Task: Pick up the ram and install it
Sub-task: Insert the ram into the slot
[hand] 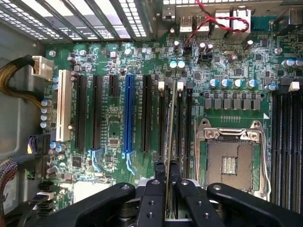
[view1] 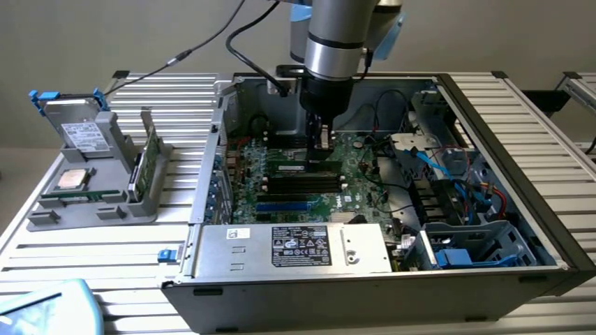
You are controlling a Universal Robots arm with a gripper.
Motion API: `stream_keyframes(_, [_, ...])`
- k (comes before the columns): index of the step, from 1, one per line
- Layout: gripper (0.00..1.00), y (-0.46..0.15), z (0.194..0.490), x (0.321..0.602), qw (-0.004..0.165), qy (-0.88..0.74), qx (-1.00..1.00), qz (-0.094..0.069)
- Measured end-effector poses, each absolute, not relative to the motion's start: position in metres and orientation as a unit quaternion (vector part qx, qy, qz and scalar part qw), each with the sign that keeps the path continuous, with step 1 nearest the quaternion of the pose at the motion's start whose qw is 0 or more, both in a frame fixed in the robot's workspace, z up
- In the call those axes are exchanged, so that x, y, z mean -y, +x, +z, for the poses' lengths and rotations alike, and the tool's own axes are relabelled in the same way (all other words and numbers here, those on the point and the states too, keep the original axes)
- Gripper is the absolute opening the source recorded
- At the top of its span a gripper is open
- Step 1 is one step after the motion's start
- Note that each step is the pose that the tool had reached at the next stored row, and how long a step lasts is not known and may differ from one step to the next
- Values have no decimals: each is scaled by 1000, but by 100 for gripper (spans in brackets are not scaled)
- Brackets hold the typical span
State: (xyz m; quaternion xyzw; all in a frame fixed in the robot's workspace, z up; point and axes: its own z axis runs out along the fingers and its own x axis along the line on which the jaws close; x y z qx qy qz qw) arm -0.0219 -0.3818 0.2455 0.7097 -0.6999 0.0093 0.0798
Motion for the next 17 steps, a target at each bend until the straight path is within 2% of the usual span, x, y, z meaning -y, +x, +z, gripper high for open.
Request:
stream_keyframes(7, [14,-23,234,382,79,710,700,10])
stream_keyframes(17, [14,-23,232,387,78,711,699,9])
